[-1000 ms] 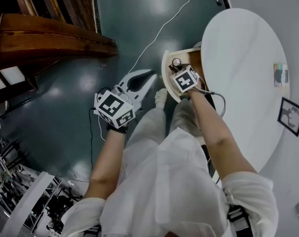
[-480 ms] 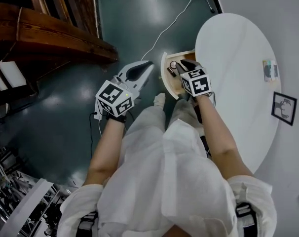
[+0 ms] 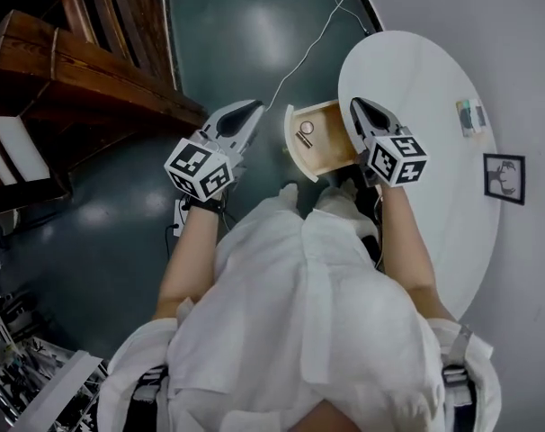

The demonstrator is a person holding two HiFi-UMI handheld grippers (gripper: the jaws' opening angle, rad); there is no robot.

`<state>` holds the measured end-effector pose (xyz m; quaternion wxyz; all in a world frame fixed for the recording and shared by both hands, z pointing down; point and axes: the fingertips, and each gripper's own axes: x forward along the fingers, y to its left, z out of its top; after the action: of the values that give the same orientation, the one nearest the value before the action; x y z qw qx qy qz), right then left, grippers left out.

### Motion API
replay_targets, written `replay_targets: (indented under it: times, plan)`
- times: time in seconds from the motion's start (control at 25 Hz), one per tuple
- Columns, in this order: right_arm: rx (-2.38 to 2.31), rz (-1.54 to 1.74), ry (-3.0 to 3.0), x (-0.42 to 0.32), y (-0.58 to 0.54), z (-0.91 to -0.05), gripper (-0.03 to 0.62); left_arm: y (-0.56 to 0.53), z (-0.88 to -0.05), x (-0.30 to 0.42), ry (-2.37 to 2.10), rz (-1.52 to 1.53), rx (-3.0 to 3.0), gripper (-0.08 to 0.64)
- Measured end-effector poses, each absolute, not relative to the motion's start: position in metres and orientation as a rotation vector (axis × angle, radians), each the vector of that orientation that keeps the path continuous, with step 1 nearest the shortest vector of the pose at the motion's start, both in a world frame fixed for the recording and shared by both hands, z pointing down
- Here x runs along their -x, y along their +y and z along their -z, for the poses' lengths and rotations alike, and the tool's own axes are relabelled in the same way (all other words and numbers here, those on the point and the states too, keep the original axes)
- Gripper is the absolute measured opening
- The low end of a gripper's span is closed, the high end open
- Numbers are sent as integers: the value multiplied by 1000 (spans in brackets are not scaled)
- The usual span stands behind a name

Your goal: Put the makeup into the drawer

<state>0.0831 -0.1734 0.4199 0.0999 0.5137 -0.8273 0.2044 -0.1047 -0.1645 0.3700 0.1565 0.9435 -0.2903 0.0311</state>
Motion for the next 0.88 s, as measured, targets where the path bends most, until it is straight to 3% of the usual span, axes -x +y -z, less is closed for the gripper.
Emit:
replay_targets:
  times: [0.56, 0.88]
  plan:
    - [-2062, -23, -2479, -179, -102, -240, 14, -180, -276, 139, -963, 127, -2828, 18]
    - [-2187, 124, -2450, -195, -66, -206, 11, -173, -229, 143, -1013, 250, -2911, 18]
